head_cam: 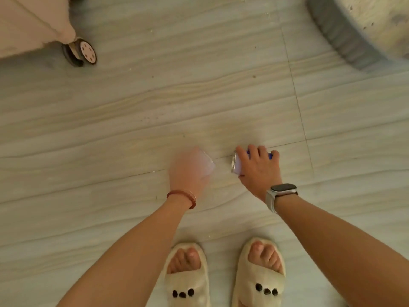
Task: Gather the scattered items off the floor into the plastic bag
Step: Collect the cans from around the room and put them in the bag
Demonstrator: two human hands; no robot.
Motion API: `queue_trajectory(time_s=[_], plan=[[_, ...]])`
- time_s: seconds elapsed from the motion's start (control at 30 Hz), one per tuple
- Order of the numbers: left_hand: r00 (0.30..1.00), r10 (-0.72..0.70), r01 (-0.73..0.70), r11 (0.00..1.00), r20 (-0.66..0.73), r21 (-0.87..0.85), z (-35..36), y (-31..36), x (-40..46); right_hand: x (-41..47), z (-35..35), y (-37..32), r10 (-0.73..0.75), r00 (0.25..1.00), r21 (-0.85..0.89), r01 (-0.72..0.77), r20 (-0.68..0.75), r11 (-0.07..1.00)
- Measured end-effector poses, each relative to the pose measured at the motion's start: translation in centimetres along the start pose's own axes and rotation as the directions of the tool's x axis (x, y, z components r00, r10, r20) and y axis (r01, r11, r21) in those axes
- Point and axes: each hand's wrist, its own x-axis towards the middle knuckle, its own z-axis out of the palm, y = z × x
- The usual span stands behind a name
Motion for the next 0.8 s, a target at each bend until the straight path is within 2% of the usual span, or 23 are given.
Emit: queue_trajectory(time_s=[0.07,0.13,0.23,0.3,0.4,0.5,0.7,0.8], plan=[[0.997,-0.047,0.061,0.972,0.065,-0.227,-1.1,-0.2,-1.1,-1.2,-0.8,-0.1,0.051,0.995,0.126,-0.061,0.082,0.990],[0.989,-0.096,0.134,0.909,0.115,-0.394,-3.3,0.0,-3.7,-3.9,-2.4,0.0,0.126,0.972,0.329,-0.187,0.198,0.926],[0.980,-0.136,0.196,0.790,0.146,-0.580,-7.9,1.6,-9.1,-10.3,-7.4,0.0,0.195,0.942,0.572,-0.322,0.273,0.754],[0.985,-0.131,0.171,0.749,0.109,-0.641,-11.8,3.3,-13.3,-15.1,-11.7,0.1,0.235,0.928,0.723,-0.374,0.290,0.581],[0.992,-0.113,0.122,0.730,0.058,-0.673,-18.7,6.8,-19.6,-22.0,-19.7,1.0,0.339,0.896,0.861,-0.395,0.285,0.319],[1.000,-0.014,0.021,0.727,0.016,-0.686,-26.0,11.5,-25.8,-28.2,-28.1,2.6,0.460,0.847,0.919,-0.367,0.266,0.143],[0.959,0.283,-0.235,0.728,-0.029,-0.644,-38.2,21.8,-37.6,-40.5,-43.8,6.7,0.665,0.711,0.968,-0.236,0.230,-0.082],[0.902,0.431,-0.364,0.708,-0.039,-0.605,-41.1,27.5,-43.1,-47.1,-48.4,9.4,0.762,0.622,0.983,-0.130,0.181,-0.128]])
